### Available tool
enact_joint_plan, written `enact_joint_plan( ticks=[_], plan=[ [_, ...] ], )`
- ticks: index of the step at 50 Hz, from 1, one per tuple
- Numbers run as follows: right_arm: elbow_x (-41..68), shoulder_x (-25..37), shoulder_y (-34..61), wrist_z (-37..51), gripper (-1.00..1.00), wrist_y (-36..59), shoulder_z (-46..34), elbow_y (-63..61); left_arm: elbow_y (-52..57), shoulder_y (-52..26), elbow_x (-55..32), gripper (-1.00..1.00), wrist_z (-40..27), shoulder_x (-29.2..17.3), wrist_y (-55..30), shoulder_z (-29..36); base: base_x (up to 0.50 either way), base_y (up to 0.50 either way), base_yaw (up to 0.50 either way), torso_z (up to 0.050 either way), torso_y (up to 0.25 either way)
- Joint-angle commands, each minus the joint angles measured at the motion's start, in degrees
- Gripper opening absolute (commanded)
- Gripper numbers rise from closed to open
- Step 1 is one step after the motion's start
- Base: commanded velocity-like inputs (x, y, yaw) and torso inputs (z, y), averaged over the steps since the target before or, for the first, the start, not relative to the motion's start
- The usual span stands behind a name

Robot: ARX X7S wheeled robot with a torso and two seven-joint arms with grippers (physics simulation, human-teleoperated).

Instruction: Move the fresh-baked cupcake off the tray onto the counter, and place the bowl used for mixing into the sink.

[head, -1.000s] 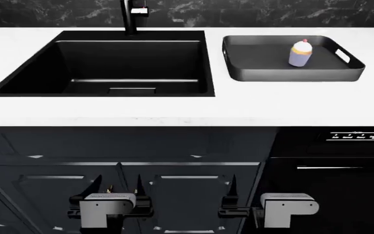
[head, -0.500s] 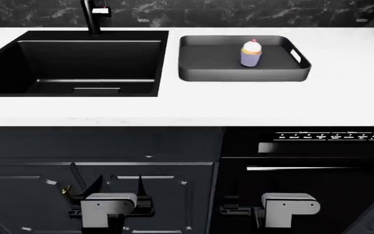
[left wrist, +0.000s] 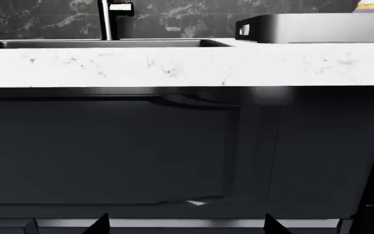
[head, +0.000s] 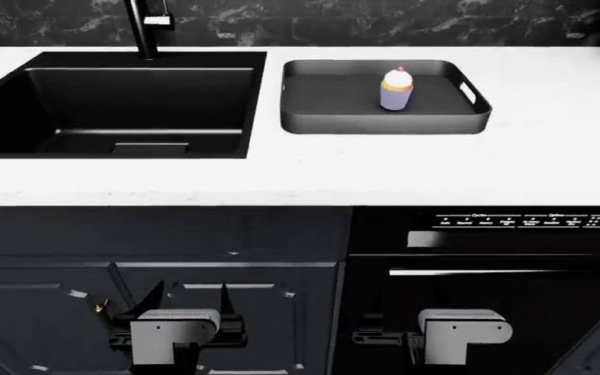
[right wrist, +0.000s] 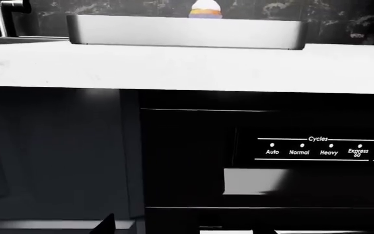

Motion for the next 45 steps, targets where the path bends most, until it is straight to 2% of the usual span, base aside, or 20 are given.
enact_joint_plan(
  ticks=[1,45],
  plan=[
    [0.55,0.61,0.09,0.69,1.0,-0.01,-0.83,-0.04,0.48,-0.03,-0.45,1.0,-0.92,-0.73,-0.67,0.7,0.0,0.0,0.0,0.037,0.027],
    [2.24,2.34,0.45,2.5,1.0,0.03,-3.04,0.25,0.55,-0.1,-1.95,1.0,-2.82,-2.45,-0.44,2.88,0.0,0.0,0.0,0.037,0.018]
  ],
)
